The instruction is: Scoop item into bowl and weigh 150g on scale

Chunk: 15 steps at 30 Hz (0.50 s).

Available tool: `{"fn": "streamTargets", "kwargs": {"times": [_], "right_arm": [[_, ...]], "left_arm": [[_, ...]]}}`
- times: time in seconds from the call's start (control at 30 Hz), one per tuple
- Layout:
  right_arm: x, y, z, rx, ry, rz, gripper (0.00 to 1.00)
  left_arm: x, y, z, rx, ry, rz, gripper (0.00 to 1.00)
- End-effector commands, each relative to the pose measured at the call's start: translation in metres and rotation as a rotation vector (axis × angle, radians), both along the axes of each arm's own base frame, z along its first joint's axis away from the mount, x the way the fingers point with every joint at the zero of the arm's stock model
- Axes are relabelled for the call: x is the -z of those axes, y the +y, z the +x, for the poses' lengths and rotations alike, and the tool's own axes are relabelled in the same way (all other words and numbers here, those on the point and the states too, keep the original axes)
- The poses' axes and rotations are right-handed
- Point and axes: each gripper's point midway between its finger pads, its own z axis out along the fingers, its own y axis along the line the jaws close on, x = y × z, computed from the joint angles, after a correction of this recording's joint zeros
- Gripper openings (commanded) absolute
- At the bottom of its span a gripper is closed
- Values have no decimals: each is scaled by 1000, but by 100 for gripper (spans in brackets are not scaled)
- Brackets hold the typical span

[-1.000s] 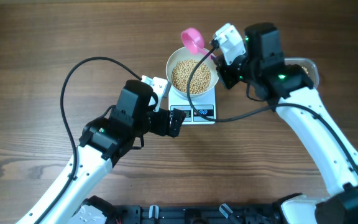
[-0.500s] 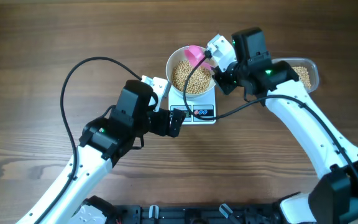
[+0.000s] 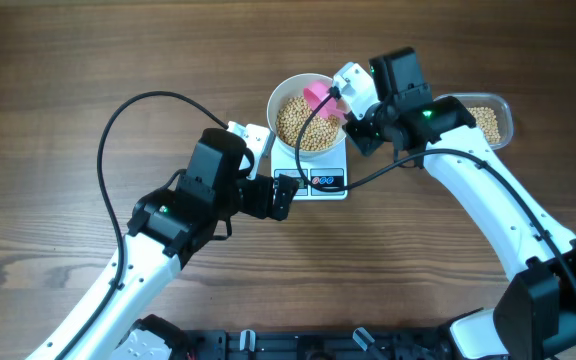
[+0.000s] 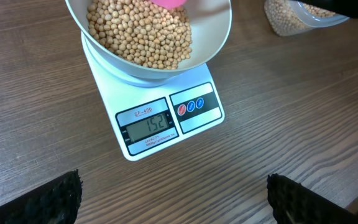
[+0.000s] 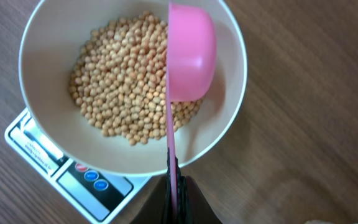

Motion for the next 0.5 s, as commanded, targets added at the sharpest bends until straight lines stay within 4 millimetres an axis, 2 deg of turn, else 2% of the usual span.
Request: {"fn": "streamTargets", "kwargs": {"times": [0.0, 0.17, 0.33, 0.47], "right_arm": [[0, 3, 1, -10, 5, 0, 4], [3, 11, -12, -47, 64, 45, 4], [5, 11, -17, -49, 91, 48, 4], [3, 21, -22, -73, 110, 104, 4]], "left_arm": [[1, 0, 0, 15, -9, 14, 100], [1, 0, 0, 15, -9, 14, 100], [1, 0, 0, 15, -9, 14, 100], [1, 0, 0, 15, -9, 14, 100]]}}
